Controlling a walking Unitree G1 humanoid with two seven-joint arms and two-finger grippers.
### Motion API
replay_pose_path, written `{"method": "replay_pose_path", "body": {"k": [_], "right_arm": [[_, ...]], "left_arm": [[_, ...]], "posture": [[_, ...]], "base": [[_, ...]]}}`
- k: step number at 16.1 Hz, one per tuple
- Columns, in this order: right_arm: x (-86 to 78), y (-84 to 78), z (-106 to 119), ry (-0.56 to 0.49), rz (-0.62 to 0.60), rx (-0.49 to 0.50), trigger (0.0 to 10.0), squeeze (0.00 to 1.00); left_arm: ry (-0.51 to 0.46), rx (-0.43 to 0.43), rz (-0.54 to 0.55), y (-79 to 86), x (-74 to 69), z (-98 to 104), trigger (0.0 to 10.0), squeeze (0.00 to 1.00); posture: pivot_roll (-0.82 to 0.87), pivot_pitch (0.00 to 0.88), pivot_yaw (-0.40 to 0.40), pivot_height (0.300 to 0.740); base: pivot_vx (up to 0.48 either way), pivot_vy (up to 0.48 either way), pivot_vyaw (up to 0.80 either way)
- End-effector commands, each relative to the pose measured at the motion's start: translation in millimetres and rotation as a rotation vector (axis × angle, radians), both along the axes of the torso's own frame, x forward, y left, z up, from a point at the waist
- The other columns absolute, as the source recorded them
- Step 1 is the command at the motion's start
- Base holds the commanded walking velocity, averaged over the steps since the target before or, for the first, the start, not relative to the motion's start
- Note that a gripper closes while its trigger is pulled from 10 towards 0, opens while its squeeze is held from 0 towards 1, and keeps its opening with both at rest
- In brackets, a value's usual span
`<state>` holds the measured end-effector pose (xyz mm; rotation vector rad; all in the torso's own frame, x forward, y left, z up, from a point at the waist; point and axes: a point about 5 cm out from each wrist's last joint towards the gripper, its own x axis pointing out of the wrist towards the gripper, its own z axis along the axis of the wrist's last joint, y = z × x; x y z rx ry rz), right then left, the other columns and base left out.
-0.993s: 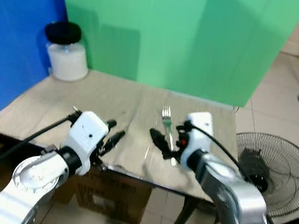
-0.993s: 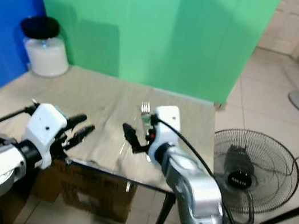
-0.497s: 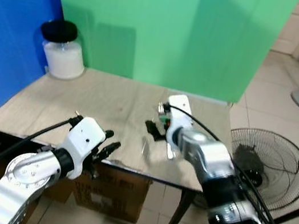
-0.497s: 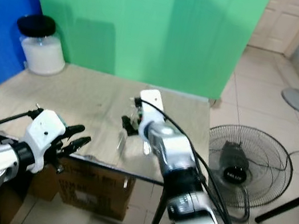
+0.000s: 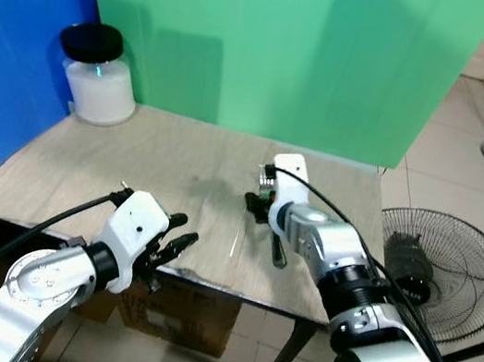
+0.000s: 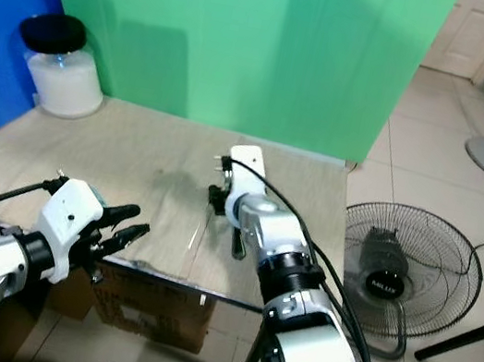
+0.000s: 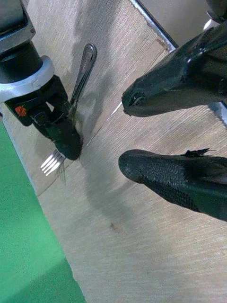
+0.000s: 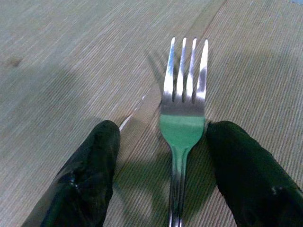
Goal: Setting the table
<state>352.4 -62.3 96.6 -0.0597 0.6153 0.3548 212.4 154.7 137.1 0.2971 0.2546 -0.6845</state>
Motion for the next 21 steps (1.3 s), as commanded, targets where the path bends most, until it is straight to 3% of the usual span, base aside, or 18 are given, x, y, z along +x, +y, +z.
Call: {"method": "replay_pose_path", "body": {"k": [1, 4, 10, 18, 21], "right_arm": [[4.9, -2.9, 8.7, -0.027, -0.015, 0.013, 0.0, 0.0], [5.5, -16.0, 5.3, 0.0, -0.05, 0.01, 0.0, 0.0], [-4.7, -9.0, -2.6, 0.074, 0.012, 0.041, 0.0, 0.0], [-10.2, -16.8, -10.6, 0.135, -0.002, 0.009, 0.0, 0.0], [-6.3, -15.2, 3.6, 0.075, -0.001, 0.097, 0.0, 0.0]], "left_arm": [[-0.013, -0.005, -0.018, -2.4, -1.1, 3.4, 10.0, 0.0], [-0.011, -0.011, -0.032, -4.5, -1.1, 3.4, 10.0, 0.0], [-0.006, -0.013, -0.048, -5.9, -2.4, 3.3, 10.0, 0.0], [0.002, -0.002, -0.065, -6.8, -2.8, 2.0, 10.0, 0.0], [-0.005, -0.003, -0.064, -7.0, -1.3, 3.3, 10.0, 0.0]], "posture": [[0.19, 0.0, 0.014, 0.74], [0.19, 0.0, 0.016, 0.74], [0.19, 0.0, 0.02, 0.74], [0.18, 0.0, 0.027, 0.74], [0.18, 0.0, 0.027, 0.74]], "base": [[0.0, 0.0, 0.0], [0.0, 0.0, 0.0], [0.0, 0.0, 0.0], [0.0, 0.0, 0.0], [0.0, 0.0, 0.0]]}}
